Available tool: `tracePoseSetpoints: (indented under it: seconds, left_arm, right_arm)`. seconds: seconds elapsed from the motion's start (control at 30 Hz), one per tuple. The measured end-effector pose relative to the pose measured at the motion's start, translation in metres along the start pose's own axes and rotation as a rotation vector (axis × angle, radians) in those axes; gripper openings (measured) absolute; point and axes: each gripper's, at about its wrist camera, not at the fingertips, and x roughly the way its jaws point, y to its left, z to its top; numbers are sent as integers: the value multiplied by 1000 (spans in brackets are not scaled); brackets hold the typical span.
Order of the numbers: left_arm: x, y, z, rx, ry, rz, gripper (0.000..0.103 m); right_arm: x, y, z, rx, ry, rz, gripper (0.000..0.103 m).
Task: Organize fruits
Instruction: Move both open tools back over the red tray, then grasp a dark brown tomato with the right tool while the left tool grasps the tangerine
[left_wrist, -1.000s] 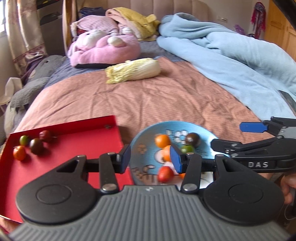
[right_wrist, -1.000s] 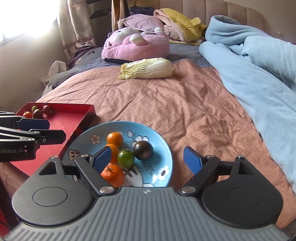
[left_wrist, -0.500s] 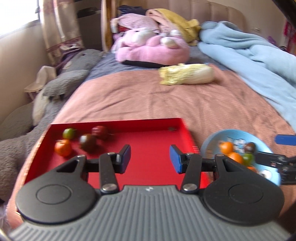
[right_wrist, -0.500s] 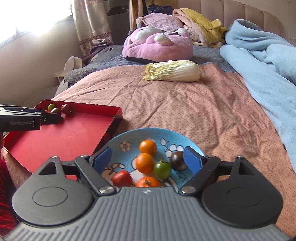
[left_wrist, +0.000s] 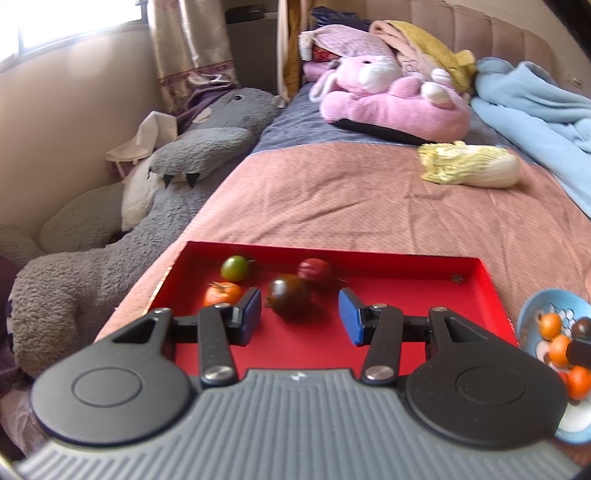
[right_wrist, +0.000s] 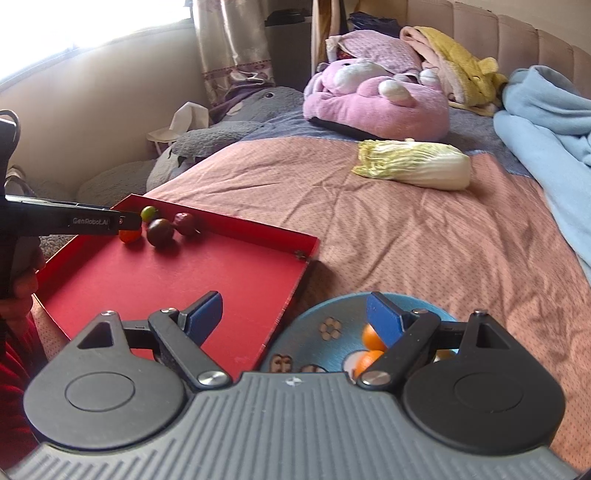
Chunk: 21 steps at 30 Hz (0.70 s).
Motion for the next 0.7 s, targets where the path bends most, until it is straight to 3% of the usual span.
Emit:
tracePoseSetpoints:
  seconds: [0.7]
  left_arm:
    - [7, 35, -6, -82, 9, 51, 49]
  right_arm:
    - [87, 80, 59, -119, -5, 127, 88]
